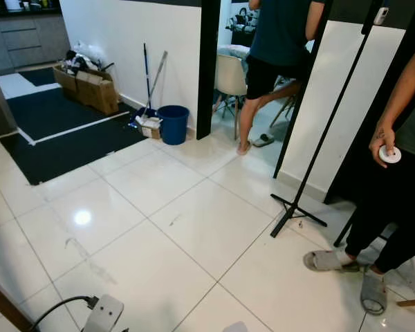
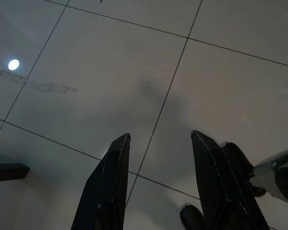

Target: Setting the table

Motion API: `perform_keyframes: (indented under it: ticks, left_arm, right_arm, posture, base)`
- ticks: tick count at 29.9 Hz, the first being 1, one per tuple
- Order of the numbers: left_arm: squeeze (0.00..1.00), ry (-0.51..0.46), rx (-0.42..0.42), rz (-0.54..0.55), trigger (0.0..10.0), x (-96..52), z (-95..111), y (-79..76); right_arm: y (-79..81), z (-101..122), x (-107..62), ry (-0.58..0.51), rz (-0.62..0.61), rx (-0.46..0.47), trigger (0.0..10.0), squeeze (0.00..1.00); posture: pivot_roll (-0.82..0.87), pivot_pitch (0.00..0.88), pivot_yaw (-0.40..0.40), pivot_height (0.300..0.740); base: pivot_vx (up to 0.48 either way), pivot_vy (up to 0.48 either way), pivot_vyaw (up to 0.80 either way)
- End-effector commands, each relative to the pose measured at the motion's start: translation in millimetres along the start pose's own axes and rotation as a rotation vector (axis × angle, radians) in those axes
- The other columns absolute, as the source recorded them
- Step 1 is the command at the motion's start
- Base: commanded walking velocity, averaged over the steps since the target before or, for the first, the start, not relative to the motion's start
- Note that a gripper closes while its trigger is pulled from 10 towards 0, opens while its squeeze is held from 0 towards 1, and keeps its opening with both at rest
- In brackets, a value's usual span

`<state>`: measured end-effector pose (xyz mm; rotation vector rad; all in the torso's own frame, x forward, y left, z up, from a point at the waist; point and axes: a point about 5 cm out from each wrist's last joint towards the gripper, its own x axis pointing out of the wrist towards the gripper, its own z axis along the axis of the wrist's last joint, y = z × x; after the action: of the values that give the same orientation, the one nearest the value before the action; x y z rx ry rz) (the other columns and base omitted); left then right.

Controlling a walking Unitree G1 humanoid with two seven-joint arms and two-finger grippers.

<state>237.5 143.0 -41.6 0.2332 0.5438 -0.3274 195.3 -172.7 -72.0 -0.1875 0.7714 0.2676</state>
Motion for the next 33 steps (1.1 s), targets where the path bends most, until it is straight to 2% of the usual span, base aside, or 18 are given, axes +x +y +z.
perform_keyframes:
  ticks: [1, 19, 33]
  left_arm:
    - [0.00, 0.031, 0.002, 0.001, 10.0, -3.0, -8.2, 0.5]
    - [0.00, 0.011, -0.015, 0.031, 10.0, 2.7, 3.2, 5.9]
    - [0.00, -0.024, -0.029, 0.081, 10.0, 5.2, 14.9, 22.2]
  right_arm:
    - [-0.1, -3.9, -1.4, 0.006, -0.006, 0.007, 10.0, 0.00]
    - [-4.3, 6.9, 1.5, -0.021, -0.008, -0.023, 10.0, 0.00]
    - [-5.1, 29.7, 7.4, -0.093, -0.007, -0.034, 10.0, 0.00]
  posture:
    - [-0.08, 0.032, 0.082, 0.740]
    - [-0.07, 0.010, 0.062, 0.740]
    - [-0.07, 0.002, 0.032, 0.740]
  base:
    - [0.000, 0.000, 0.00]
    - [0.000, 0.000, 0.00]
    - [0.000, 0.000, 0.00]
